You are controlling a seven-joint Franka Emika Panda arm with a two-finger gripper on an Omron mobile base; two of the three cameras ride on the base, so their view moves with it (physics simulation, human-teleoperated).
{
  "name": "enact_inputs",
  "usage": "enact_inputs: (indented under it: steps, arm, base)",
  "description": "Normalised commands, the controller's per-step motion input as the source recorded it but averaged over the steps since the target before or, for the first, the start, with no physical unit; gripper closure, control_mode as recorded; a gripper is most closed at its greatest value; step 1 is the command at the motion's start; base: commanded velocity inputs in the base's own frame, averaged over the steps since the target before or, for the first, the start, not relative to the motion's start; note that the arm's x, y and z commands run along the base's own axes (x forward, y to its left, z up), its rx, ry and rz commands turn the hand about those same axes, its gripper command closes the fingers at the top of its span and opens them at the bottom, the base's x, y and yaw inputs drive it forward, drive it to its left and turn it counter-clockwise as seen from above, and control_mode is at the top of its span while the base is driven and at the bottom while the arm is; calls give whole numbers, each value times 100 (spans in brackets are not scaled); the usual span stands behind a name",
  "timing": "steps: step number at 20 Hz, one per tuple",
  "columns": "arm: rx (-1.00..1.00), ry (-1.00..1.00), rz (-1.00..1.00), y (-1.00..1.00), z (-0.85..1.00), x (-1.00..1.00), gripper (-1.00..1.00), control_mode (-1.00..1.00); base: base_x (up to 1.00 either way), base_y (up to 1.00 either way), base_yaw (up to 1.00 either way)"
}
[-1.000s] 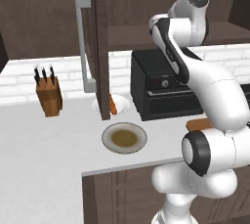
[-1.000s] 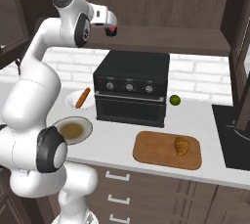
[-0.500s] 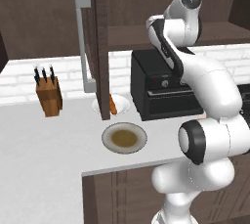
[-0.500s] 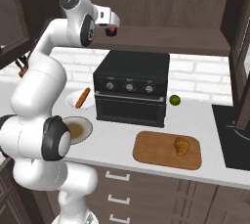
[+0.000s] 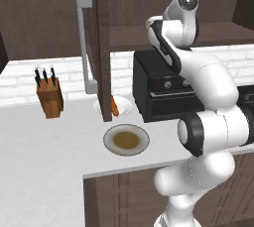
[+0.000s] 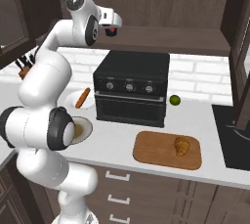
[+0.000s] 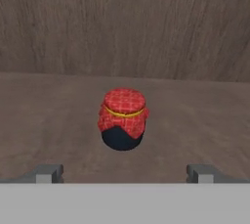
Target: From the different types of pastries on the counter, select a croissant and place it on the cutting board. Then retrieve a jar of jam from the cabinet and place it alongside the croissant on the cutting board.
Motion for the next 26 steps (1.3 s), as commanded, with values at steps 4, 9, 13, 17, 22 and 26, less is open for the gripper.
enact_inputs:
  steps: [4,9,13,17,22,26]
  arm:
    - [0,0,-2,0,-6,24,-100,-100]
    - [0,0,-3,0,-6,22,-100,-100]
    - [0,0,-3,0,-5,27,-100,-100]
    - [0,0,-2,0,-5,23,-100,-100]
    - [0,0,-2,0,-8,22,-100,-100]
    - [0,0,-1,0,-10,20,-100,-100]
  base:
    - [0,0,0]
    - [0,0,0]
    - [0,0,0]
    - [0,0,0]
    - [0,0,0]
    - [0,0,0]
